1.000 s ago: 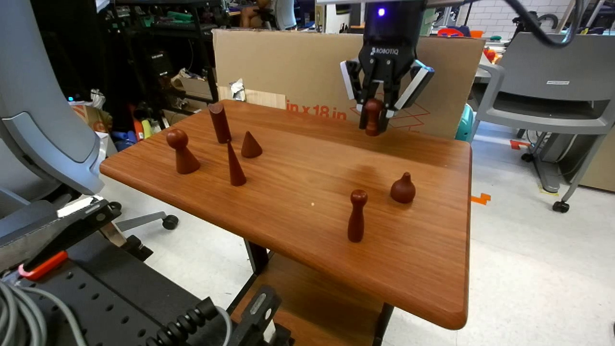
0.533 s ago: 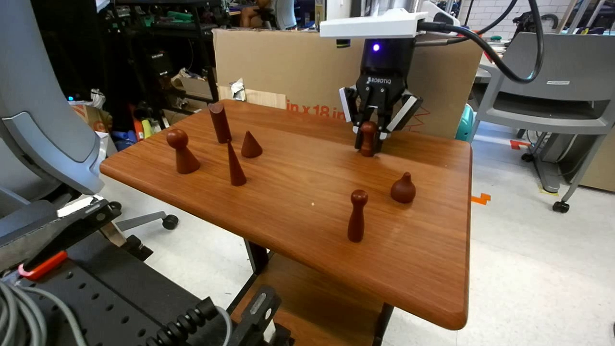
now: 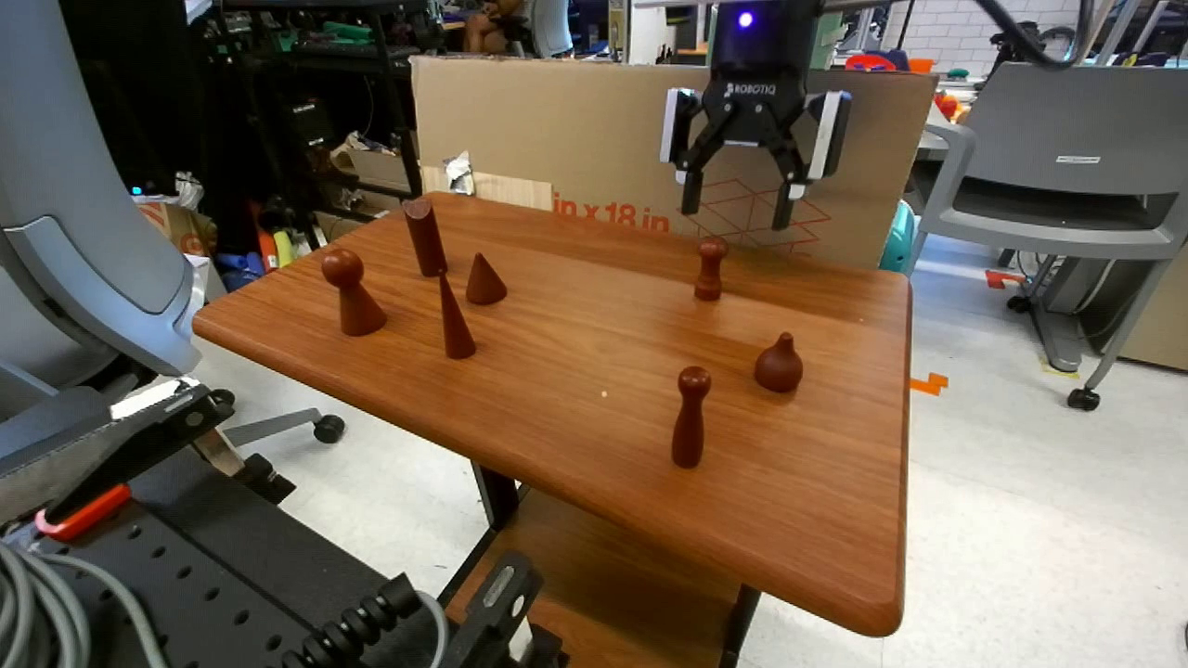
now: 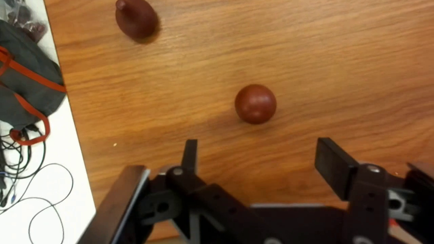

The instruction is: Move the pond backward

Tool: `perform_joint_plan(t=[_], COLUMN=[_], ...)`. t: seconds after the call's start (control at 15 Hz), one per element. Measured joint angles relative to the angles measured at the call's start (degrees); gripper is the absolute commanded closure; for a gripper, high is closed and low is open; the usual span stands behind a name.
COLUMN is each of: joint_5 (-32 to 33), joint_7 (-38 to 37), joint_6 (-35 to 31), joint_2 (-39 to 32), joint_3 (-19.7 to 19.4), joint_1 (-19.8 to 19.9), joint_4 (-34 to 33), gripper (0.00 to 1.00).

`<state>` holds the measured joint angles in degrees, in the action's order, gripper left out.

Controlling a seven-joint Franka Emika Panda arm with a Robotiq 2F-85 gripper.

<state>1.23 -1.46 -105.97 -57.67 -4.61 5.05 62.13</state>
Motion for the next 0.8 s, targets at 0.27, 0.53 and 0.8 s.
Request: perform_joint_plan(t=[0.27, 0.53, 0.8], joint_5=[0.43, 1.12, 4.28], joint_7=[3.71, 7.92, 9.56], joint_6=[-6.08, -7.74, -5.36], joint_2=[8.85, 17.61, 26.88], joint_3=[-0.03, -0.03, -0.46], joint_1=[0.18, 0.58, 0.68], joint_4=[9.68, 19.98, 31.10], gripper=[0.00, 0.00, 0.00])
